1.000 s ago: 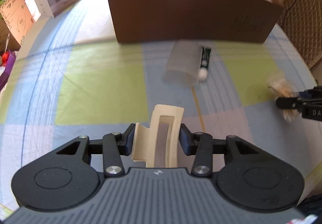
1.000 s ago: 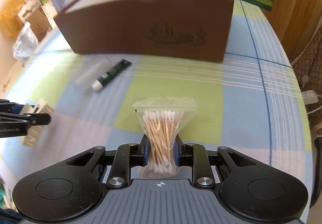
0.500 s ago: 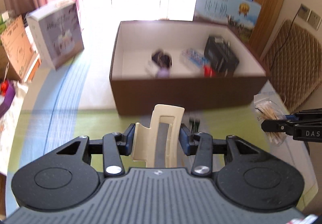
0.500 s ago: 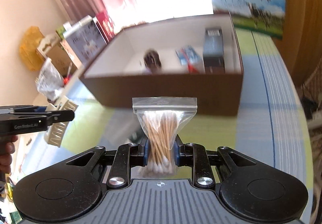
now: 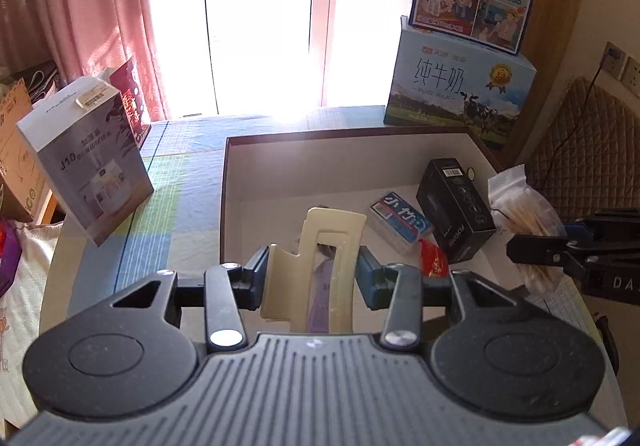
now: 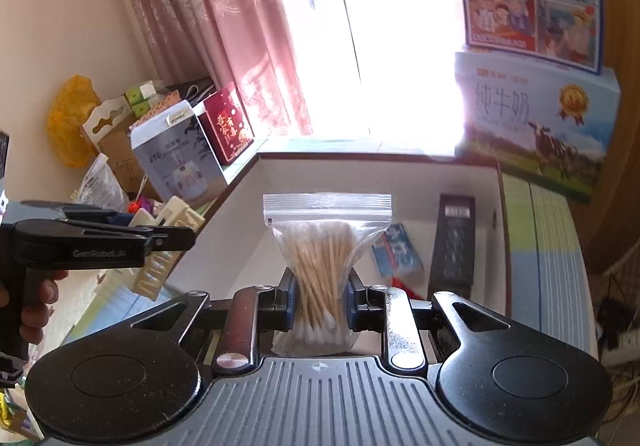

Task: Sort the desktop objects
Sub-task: 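Lift the swab bag and hair clip and carry both over the brown box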

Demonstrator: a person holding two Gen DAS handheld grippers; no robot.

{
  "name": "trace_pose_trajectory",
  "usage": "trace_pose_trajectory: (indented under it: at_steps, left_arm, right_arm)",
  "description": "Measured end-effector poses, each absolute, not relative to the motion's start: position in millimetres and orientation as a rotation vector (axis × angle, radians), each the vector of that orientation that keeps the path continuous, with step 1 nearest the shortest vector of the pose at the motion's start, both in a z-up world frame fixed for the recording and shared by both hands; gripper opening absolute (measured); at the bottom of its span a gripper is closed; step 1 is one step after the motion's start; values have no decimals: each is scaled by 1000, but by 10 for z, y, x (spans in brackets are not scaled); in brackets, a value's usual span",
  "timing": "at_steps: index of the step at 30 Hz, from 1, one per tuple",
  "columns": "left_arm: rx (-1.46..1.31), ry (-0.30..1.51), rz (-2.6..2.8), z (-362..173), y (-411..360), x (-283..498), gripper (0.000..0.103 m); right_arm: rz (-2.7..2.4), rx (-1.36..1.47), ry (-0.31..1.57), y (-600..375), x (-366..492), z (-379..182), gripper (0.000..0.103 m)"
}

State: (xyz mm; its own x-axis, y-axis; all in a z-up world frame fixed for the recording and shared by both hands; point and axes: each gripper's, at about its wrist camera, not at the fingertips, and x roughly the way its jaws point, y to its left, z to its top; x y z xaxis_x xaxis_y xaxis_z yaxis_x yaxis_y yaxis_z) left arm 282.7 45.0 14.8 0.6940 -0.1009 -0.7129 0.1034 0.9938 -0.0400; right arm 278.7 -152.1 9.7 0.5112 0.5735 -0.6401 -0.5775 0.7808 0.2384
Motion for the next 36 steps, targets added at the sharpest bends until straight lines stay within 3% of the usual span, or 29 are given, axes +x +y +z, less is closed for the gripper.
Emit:
trace_pose_trajectory:
  at_steps: [16,36]
  left_arm:
    - [93,967,-96,-392,434,3709,40]
    - [324,1093,-128,-885,277,3924,37]
  right_arm:
    - [637,-125,932,-1045,3423,-437,20]
    - [606,-145,1022,-1028,3580,-764,20]
